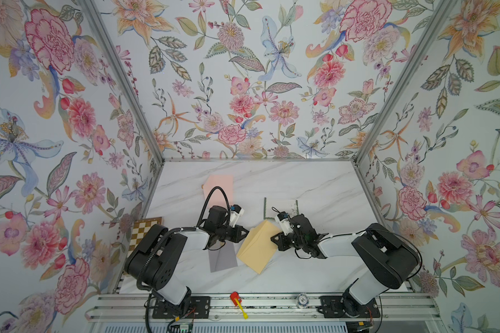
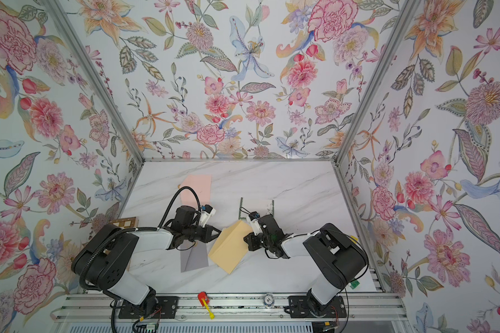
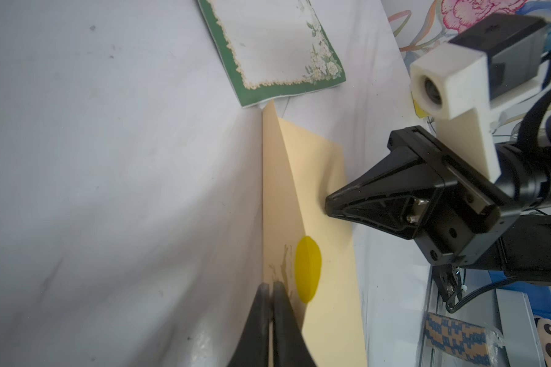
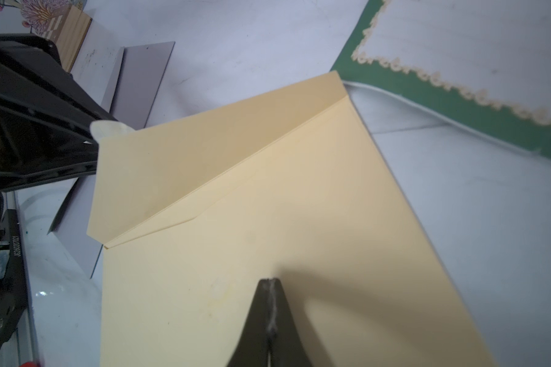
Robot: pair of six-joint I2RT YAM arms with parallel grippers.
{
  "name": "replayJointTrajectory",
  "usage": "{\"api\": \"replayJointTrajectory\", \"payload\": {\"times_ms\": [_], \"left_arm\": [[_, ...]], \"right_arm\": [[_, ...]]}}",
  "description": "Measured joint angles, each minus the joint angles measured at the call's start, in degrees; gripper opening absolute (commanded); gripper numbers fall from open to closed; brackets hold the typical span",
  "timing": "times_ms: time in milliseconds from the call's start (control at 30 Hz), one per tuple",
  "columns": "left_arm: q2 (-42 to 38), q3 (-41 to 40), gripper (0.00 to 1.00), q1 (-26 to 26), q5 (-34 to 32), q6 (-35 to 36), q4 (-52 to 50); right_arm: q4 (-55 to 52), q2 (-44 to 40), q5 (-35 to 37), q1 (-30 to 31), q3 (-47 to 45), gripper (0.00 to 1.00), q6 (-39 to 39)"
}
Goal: Fold the letter paper in half and place it into the envelope
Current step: Fold the envelope flap on the envelope.
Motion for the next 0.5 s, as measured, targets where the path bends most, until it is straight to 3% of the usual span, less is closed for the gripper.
{"api": "replayJointTrajectory", "payload": {"times_ms": [267,500], "left_arm": [[0.31,-0.22,0.09,-3.15,1.09,-2.25,2.99],[5.09,-2.69,0.08,-5.35,1.49,-6.64,10.71]], "right_arm": [[2.60,1.11,-0.28,-0.07,-0.26,0.06,1.38],[3.74,1.46,-0.44,-0.11,-0.52,0.06,2.23]]}}
